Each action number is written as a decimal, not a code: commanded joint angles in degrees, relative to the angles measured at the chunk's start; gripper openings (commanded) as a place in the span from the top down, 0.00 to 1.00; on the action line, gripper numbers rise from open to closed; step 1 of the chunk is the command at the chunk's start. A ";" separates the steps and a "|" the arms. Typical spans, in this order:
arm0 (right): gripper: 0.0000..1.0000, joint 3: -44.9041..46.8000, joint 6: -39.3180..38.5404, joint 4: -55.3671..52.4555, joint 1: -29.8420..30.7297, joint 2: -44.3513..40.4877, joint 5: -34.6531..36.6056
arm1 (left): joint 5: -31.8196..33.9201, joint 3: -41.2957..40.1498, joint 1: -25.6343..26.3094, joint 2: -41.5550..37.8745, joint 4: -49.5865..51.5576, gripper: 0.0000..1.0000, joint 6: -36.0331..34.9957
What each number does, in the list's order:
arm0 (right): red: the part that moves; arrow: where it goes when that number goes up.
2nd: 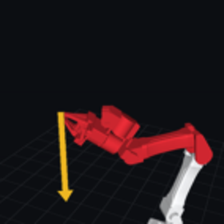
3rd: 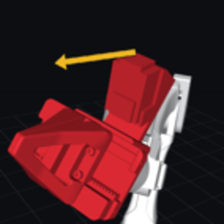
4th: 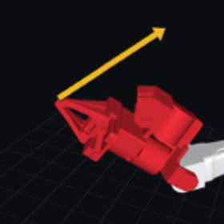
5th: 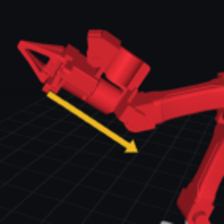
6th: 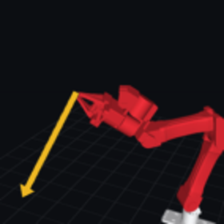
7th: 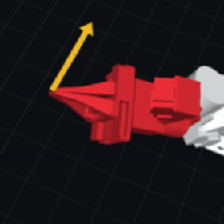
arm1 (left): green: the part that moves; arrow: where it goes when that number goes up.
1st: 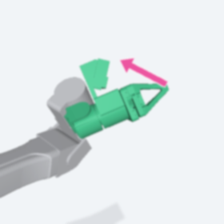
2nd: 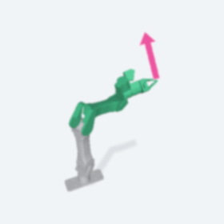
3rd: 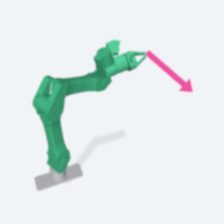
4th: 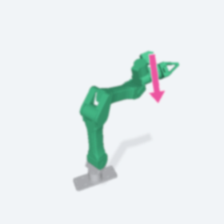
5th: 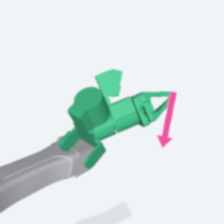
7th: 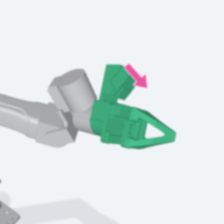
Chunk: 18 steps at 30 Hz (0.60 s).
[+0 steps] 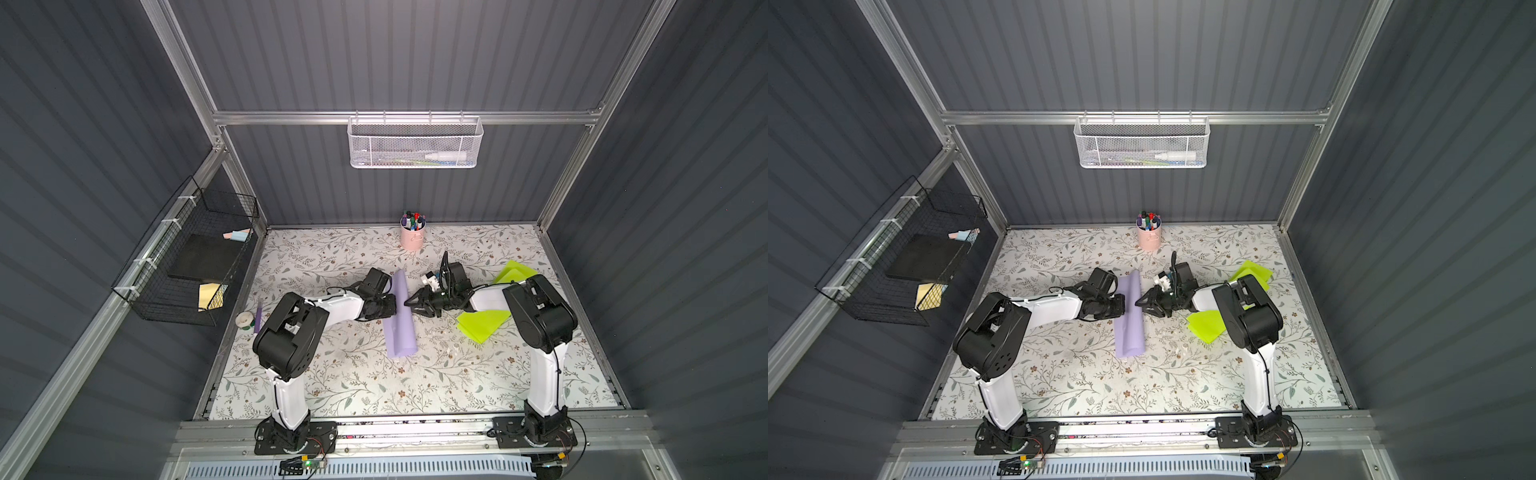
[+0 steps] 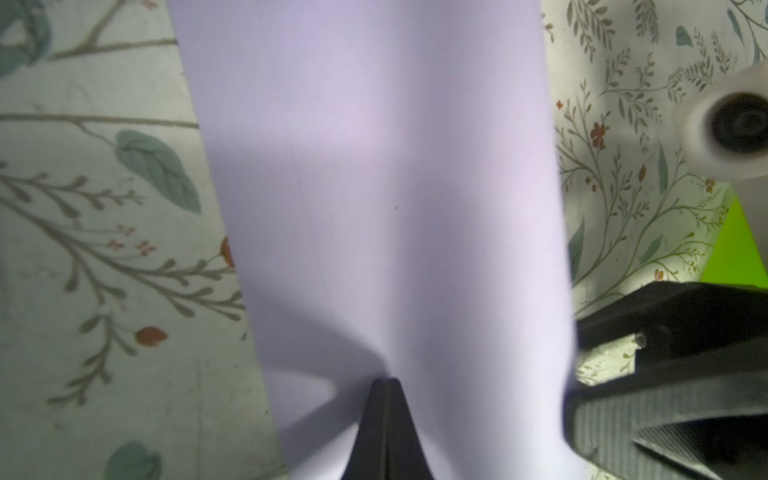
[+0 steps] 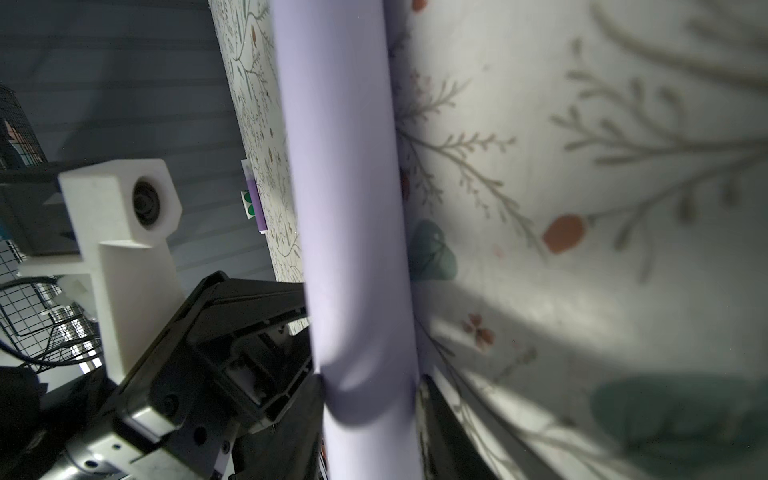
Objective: Fold the rectangular paper in half along the long edge
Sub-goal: Fold the paper at the center of the board.
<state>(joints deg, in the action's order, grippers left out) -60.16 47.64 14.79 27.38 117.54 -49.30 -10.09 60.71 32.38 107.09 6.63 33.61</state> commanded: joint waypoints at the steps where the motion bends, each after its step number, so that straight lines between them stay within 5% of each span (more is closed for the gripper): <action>1: 0.61 1.01 1.09 2.22 0.22 -1.34 -1.50 | 1.56 -1.56 -0.24 0.14 5.85 1.00 -0.56; 11: 0.61 0.04 1.35 2.88 0.48 0.55 -2.47 | 1.50 -0.81 -0.21 -0.37 6.11 0.95 -0.56; 18: 0.67 -0.38 0.33 1.31 0.84 1.22 -2.30 | -1.08 2.12 -0.22 -3.51 4.71 0.62 -0.60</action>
<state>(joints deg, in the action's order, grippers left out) -59.57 48.34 16.38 27.81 117.56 -50.85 -10.63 61.12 32.38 105.89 8.54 33.23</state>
